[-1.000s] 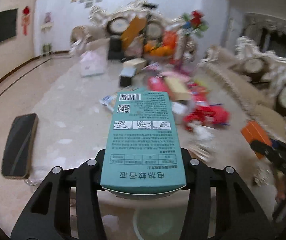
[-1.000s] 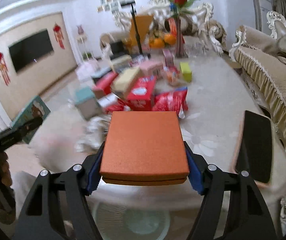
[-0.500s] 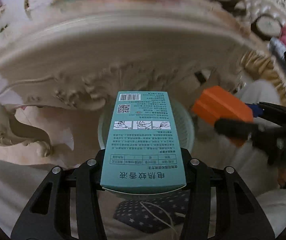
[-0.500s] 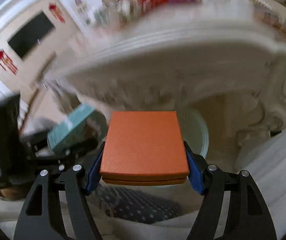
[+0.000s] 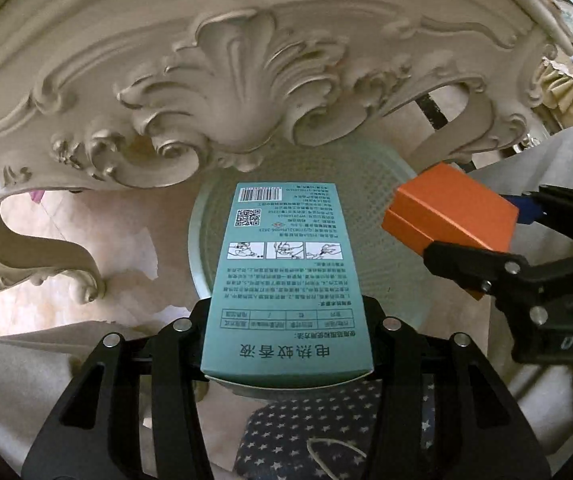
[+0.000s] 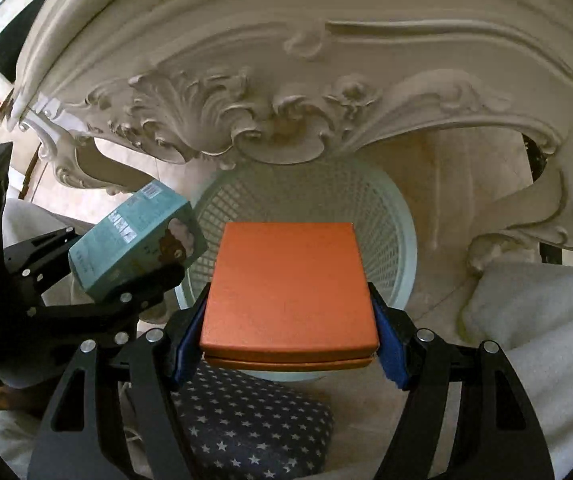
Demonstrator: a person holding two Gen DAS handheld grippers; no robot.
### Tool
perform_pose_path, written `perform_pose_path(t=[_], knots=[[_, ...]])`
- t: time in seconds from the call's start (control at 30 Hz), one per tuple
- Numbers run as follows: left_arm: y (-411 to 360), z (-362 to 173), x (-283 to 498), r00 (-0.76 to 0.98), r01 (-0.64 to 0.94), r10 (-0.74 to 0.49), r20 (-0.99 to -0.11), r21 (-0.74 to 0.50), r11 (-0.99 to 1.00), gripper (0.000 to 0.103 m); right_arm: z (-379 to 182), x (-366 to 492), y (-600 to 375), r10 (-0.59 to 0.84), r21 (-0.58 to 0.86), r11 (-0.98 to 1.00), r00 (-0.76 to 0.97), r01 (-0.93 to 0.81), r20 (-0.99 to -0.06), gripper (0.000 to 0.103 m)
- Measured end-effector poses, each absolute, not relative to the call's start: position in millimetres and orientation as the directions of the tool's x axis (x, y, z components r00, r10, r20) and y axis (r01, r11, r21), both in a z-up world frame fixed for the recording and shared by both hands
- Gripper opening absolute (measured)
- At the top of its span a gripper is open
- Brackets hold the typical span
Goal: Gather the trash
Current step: 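Carry both boxes over the wastebasket and open both tools to drop them, then grasp the teal carton with the left tool while the right tool grasps the red snack bag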
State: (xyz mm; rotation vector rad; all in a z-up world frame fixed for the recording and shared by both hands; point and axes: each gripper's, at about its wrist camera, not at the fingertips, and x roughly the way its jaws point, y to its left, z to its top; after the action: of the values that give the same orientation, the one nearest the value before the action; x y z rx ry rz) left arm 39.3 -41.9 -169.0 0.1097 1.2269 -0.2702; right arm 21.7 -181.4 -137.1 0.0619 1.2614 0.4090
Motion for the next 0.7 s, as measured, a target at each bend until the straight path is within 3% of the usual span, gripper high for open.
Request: perform_pose_path(t=[0.13,0.3,0.6,0.7], knots=[[-41.5,-173.0,44.2,0.298,0.251,-0.154,-0.942,-0.078,0.965,0.069,-139.6,26.5,-178.1,0.329,0.263,0.927,0.243,-0.266,-0.913,0.069],[-28.5,-177.0,45.4,0.289,0.22,-0.219,-0.932,-0.158,0.963,0.069,-137.4,28.1,-185.7,0.297,0.236,0.944,0.278,-0.231,-0.914,0.071],[-26.3,-176.8,44.2,0.281,0.221,-0.253,-0.926,-0.194,0.956,0.073,-132.0,28.0,-198.7,0.303,0.259,0.95,0.301,-0.176,-0.904,0.071],[-18.3,-154.6,33.2,0.353,0.211,-0.259,-0.899,-0.193,0.958,0.073,-111.3,18.0,-201.9,0.293,0.235,0.952,0.354,-0.198,-0.888,0.071]])
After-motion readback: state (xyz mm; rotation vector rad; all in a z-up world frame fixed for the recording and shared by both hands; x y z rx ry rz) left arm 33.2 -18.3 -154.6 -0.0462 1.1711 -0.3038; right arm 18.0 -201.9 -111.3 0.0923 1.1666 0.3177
